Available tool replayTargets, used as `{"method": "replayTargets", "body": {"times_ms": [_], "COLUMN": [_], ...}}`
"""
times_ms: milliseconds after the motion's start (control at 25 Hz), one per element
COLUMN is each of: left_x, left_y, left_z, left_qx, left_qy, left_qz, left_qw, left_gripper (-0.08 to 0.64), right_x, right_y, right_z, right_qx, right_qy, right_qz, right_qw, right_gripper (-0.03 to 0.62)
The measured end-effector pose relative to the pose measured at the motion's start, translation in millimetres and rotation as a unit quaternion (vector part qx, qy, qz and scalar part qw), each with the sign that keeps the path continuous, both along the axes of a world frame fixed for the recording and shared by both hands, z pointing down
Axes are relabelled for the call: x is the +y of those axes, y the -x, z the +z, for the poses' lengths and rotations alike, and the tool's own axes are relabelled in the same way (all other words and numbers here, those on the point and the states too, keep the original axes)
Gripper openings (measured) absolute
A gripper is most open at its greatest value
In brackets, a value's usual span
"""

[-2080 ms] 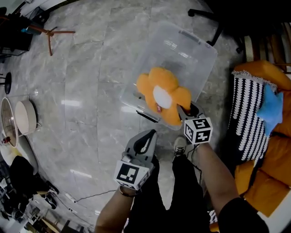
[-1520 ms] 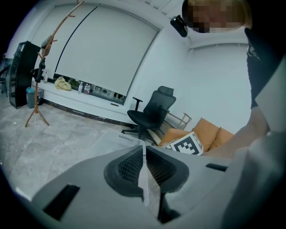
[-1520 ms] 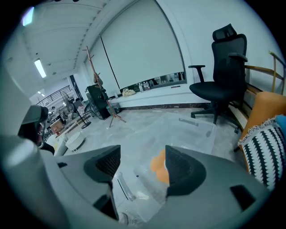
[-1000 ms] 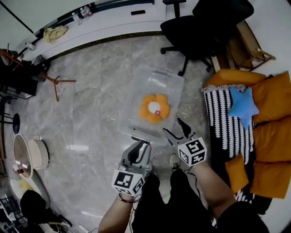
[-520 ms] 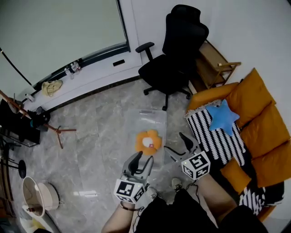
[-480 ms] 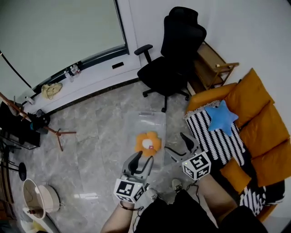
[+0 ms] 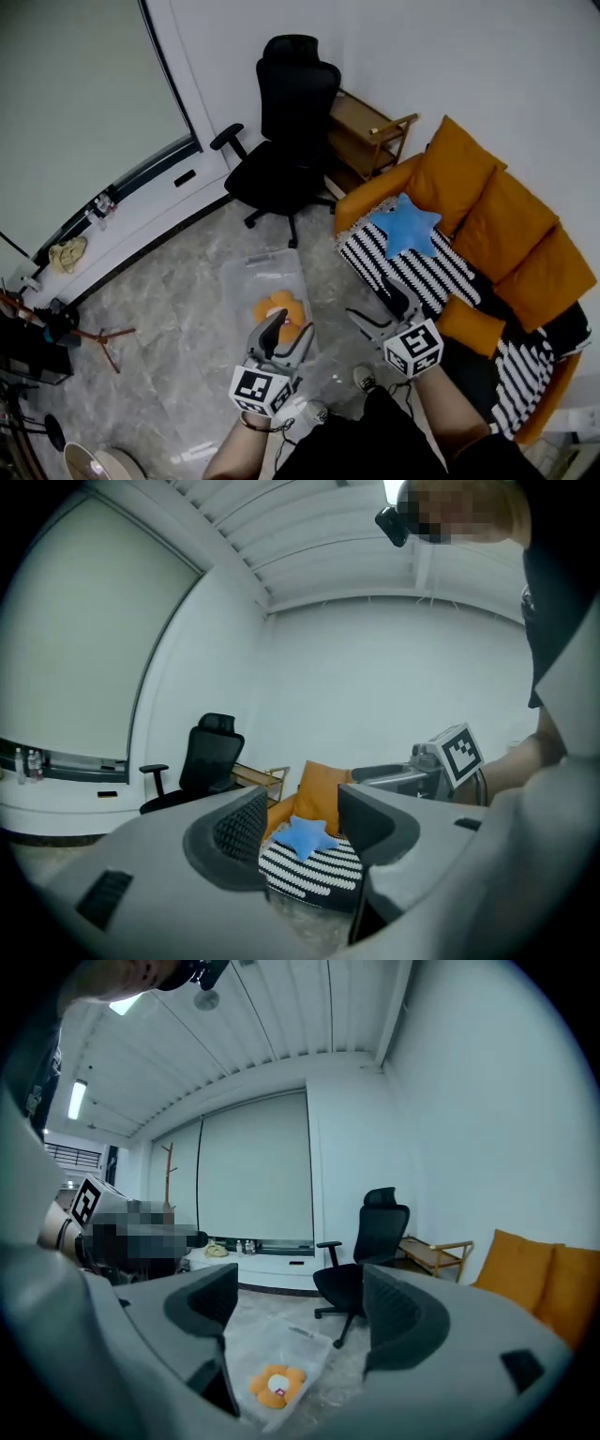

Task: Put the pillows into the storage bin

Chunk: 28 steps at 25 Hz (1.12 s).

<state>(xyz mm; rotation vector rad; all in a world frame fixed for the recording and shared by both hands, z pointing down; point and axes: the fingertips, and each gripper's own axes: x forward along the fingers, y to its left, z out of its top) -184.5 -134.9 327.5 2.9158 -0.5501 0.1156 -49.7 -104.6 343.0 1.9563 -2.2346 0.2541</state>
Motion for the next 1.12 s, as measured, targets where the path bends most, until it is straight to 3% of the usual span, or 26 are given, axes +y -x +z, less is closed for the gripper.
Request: {"method": "replayTargets", "body": {"times_ms": [200, 440, 720, 1120], "left_x": [31.2, 84.2, 164.9, 287.0], "left_y": [-38.0, -88.6, -180.3, -303.7], "left_z": [6.8, 13.7, 10.3, 1.7], "left_qx": [-0.009, -0.026, -0.033, -0.016], "left_qy": [-0.003, -0.002, 0.007, 0.01], "left_qz": [0.051, 0.091, 0.139, 0.207], "left_qw": [0.9987, 0.9955, 0.9897, 0.9782], "left_gripper": [0.225, 0.225, 0.225, 0.225], "right_x": [45.0, 102.9, 198.5, 350.5], "right_y": [-42.5, -83.1, -164.3, -271.9], "right_z": [12.7, 22.6, 28.0, 41.9], "right_qx": [-0.011, -0.019, -0.022, -0.015], "right_qy": [0.004, 0.007, 0.005, 0.039], "right_qz": [0.056, 0.081, 0.119, 0.185], "right_qw": [0.998, 0.996, 0.993, 0.982], "right_gripper": [0.433, 0.437, 0.439, 0.446]}}
